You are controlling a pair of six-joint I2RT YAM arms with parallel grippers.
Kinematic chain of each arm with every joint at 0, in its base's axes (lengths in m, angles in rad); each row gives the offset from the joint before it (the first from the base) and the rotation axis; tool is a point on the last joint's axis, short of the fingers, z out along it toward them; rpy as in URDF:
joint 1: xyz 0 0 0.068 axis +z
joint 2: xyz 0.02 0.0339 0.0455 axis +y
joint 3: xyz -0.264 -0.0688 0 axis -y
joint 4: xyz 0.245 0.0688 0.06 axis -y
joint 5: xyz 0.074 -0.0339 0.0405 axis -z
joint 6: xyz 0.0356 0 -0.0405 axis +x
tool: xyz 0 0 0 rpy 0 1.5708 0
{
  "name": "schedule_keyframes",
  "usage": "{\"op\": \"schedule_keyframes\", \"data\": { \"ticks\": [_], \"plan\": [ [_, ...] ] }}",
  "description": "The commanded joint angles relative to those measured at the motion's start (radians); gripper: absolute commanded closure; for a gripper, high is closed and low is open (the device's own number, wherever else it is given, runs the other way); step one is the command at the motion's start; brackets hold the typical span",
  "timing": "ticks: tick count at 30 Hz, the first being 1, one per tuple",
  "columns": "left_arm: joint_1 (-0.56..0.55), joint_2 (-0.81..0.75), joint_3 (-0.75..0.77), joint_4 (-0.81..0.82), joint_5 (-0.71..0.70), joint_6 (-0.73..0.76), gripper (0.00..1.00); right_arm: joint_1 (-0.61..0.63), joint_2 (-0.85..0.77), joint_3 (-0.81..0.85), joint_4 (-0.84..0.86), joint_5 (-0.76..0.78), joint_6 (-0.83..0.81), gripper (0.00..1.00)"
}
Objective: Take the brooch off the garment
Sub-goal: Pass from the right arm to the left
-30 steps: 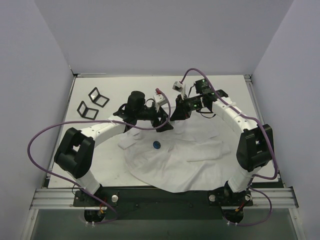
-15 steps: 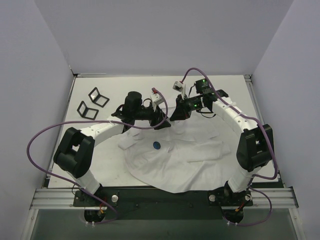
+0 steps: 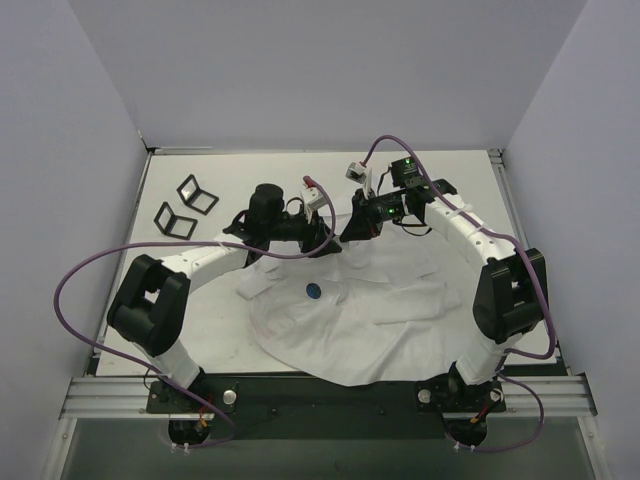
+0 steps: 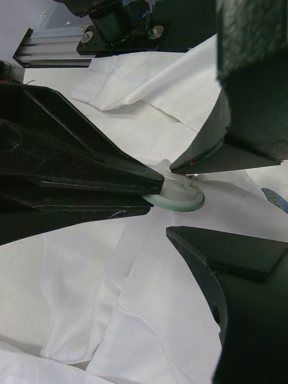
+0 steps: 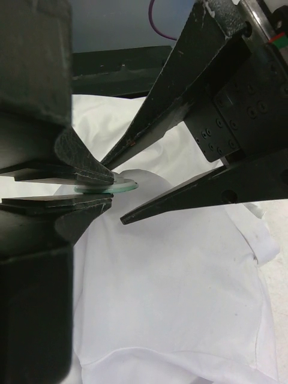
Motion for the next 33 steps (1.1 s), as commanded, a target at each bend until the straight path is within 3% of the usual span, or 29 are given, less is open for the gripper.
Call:
{"op": "schedule_keyframes", "data": {
  "ticks": [1,8,13,33],
  "plan": [
    [0.005,-0.009,0.003,0.051,0.021,-0.007,0.51,-0.005,-0.024,-0.011,0.021,-0.047,-0.005,1.0],
    [0.006,-0.006,0.0,0.061,0.023,-0.018,0.52,-0.005,-0.018,-0.011,0.019,-0.055,-0.005,1.0],
    [0.011,-0.001,0.0,0.067,0.024,-0.026,0.59,-0.005,-0.018,-0.012,0.022,-0.056,-0.008,1.0],
    [0.014,0.005,-0.007,0.079,0.017,-0.047,0.59,-0.004,-0.023,-0.011,0.021,-0.049,-0.005,1.0]
  ]
}}
